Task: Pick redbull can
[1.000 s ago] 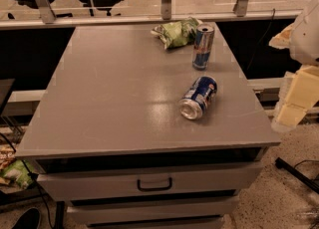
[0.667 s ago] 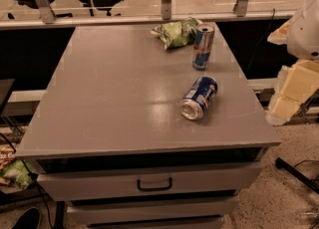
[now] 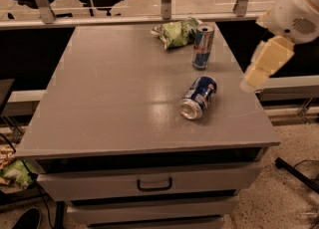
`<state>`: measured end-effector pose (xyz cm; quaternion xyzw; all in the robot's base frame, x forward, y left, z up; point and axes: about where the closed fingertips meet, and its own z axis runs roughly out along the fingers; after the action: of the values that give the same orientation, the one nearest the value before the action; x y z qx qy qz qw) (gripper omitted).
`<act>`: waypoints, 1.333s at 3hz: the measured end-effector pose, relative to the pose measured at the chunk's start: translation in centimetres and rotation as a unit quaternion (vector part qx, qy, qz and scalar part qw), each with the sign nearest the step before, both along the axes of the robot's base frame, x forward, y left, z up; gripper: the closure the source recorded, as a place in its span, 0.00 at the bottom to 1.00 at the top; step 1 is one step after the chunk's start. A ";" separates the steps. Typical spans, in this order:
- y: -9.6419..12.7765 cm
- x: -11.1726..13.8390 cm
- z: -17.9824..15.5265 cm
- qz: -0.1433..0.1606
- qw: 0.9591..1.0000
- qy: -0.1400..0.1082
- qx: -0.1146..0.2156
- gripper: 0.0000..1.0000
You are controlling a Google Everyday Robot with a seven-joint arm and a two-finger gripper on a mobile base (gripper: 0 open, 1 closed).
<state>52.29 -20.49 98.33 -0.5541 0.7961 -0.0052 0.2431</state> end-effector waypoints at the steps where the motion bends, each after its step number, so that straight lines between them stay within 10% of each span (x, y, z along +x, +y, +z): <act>1: 1.3 4.7 -0.4 -0.022 0.999 -0.021 0.036 0.00; 4: 3.8 16.4 -4.1 -0.105 0.988 -0.046 0.106 0.00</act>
Offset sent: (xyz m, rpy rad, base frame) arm 0.1573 0.0352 -0.0319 0.2099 -0.1042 -0.2022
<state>68.65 -16.72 94.21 -0.4373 0.8340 0.0283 0.3352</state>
